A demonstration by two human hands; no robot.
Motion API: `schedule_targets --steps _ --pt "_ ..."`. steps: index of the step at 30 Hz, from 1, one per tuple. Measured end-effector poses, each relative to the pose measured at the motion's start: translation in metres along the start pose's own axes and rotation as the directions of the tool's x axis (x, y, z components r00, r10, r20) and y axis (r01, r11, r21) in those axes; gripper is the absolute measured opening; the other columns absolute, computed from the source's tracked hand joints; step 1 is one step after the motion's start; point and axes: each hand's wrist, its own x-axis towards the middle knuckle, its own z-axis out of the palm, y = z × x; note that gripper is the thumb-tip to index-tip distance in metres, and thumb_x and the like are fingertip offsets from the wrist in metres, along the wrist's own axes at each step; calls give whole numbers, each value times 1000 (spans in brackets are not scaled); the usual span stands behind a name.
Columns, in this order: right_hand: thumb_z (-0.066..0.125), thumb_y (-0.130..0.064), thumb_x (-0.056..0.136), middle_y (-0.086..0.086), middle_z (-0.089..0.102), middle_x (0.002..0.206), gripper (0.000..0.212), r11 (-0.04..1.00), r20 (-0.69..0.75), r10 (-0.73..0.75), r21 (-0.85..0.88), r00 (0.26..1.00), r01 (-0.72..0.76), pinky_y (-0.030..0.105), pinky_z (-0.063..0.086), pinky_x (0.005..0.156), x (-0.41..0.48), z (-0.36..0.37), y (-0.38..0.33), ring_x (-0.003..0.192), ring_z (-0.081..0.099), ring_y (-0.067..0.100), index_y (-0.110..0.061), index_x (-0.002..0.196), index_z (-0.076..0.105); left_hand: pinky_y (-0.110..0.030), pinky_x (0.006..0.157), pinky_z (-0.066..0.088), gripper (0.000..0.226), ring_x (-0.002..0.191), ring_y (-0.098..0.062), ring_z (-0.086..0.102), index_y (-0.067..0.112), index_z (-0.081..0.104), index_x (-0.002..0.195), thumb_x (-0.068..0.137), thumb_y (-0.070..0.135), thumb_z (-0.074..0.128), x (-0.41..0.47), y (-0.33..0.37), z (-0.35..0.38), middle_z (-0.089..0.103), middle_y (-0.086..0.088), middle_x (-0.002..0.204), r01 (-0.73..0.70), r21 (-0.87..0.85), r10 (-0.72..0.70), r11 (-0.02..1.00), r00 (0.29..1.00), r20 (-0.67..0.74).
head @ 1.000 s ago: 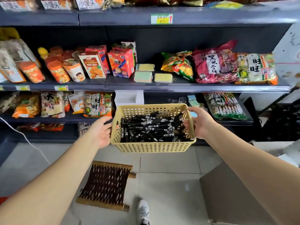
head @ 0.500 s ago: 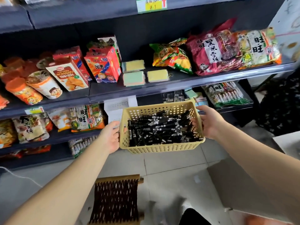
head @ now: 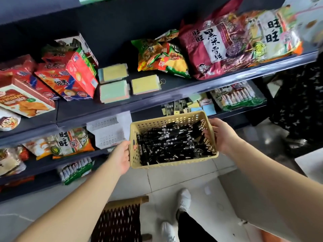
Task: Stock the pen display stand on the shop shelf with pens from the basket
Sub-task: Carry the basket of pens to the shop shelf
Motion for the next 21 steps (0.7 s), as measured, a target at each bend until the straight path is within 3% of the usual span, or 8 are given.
schedule_targets --steps 2,7,13,19,21 --pt "60 -35 82 5 59 78 31 1000 -9 12 12 1000 -12 26 43 67 18 -9 -10 65 53 15 -11 101 62 -35 77 43 30 86 -17 55 9 55 121 98 24 42 14 3 20 61 -3 95 2 19 -2 1000 1000 -12" --pt "58 -37 83 4 60 78 23 999 -50 46 22 998 -45 28 41 67 49 -28 -34 68 51 16 -15 85 64 -36 82 40 32 84 -16 56 8 52 124 100 22 37 47 7 62 62 -3 94 28 30 -27 999 1000 -5" --pt "59 -37 81 2 59 76 24 996 -77 74 62 994 -70 27 40 60 70 -51 -51 62 49 15 -14 88 62 -33 72 44 29 89 -16 56 11 52 120 100 21 35 65 11 95 62 -2 98 29 49 -32 998 998 60" --pt "57 -35 82 0 57 69 23 984 -107 96 160 990 -78 25 38 57 80 -68 -54 57 46 14 -12 84 60 -33 75 44 24 87 -16 56 13 58 98 99 20 36 82 24 122 62 -3 96 41 106 -50 994 995 86" --pt "57 -34 82 1 57 70 24 979 -135 100 190 986 -73 25 39 57 81 -73 -54 57 47 14 -10 86 60 -34 78 44 23 88 -17 56 12 58 101 98 19 37 88 27 129 63 -4 98 46 126 -58 991 994 93"
